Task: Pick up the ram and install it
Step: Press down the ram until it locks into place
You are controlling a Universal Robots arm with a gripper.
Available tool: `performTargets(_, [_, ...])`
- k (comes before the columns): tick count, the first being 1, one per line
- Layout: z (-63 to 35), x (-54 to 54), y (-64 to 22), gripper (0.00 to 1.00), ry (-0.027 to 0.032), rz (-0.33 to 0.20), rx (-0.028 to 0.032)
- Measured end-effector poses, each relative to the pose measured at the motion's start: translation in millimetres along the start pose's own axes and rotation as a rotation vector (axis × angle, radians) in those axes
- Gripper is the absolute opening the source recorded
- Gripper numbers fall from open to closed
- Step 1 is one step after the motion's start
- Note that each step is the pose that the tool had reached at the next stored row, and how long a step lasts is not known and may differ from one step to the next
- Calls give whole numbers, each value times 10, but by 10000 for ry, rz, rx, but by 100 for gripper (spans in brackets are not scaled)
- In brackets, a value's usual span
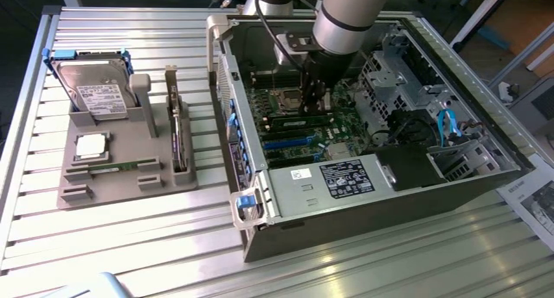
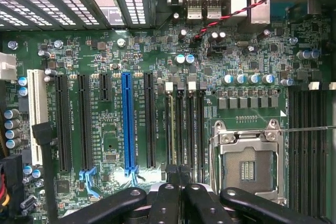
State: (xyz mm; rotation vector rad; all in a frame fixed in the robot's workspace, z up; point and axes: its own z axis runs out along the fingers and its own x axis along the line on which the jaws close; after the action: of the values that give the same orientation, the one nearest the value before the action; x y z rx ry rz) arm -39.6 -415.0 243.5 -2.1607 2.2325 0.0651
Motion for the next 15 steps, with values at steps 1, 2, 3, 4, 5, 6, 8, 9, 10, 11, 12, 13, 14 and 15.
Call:
performTargets(1, [0, 0, 0, 10, 1, 0, 0])
performTargets(2, [1, 0, 0, 10, 0, 0, 0])
performTargets(3, [4, 0, 2, 10, -2, 0, 2])
performTargets(4, [9, 0, 5, 10, -4, 2, 6])
performTargets(5, [13, 1, 9, 10, -3, 1, 9])
performTargets(6, [17, 1, 13, 10, -1, 0, 11])
performTargets(8, [22, 2, 19, 10, 0, -1, 12])
performTargets(9, [22, 2, 19, 10, 1, -2, 11])
performTargets(10, [22, 2, 19, 10, 0, -2, 12])
performTargets(11, [23, 2, 19, 10, -1, -1, 12])
performTargets(12, [24, 2, 20, 10, -1, 0, 12])
performTargets(13, [28, 2, 19, 10, -3, -1, 13])
performTargets(14, [31, 2, 19, 10, -4, 0, 13])
performTargets(15, [34, 2, 19, 10, -2, -1, 13])
